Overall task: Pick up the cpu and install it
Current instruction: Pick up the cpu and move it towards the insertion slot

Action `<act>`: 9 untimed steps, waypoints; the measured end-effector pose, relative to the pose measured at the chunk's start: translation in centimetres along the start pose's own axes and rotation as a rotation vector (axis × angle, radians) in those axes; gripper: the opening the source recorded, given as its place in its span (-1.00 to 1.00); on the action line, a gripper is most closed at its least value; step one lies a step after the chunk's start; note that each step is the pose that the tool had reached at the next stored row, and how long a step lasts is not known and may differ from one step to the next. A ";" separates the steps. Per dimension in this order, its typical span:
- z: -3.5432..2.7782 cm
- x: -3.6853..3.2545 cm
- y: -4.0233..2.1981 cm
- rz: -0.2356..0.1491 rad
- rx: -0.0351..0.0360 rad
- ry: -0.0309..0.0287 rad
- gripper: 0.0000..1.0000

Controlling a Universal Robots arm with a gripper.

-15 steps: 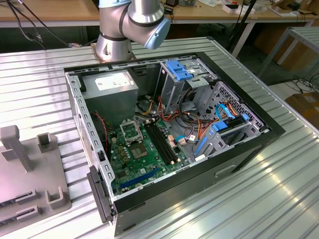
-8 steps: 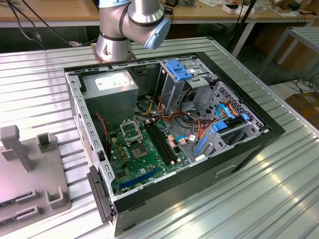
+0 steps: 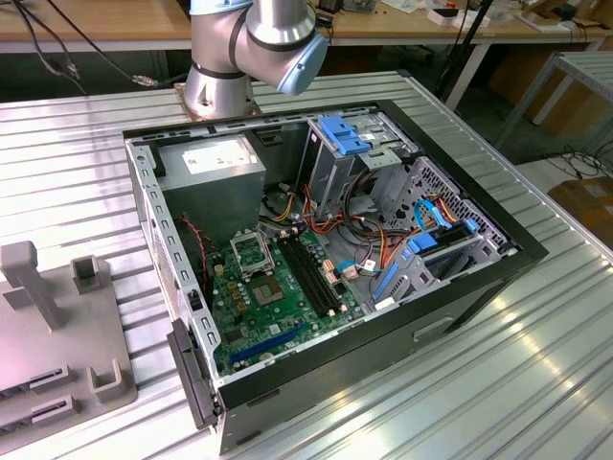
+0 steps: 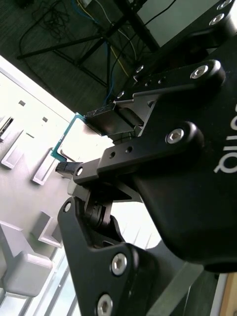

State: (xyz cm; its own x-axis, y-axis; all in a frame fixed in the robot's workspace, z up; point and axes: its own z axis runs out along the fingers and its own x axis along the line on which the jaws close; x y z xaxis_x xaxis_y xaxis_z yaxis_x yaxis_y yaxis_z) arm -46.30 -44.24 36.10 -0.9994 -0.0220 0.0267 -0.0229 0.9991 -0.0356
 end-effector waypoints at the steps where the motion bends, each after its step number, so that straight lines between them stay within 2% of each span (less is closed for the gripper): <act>1: -0.12 0.00 0.00 0.000 0.0001 0.0001 -0.05; 9: -1.14 0.03 -0.04 0.000 -0.0002 0.0003 -0.05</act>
State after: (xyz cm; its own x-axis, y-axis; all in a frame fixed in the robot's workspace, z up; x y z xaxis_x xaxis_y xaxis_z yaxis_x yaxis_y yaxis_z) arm -46.30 -44.24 37.24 -0.9994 -0.0220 0.0270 -0.0229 0.9991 -0.0354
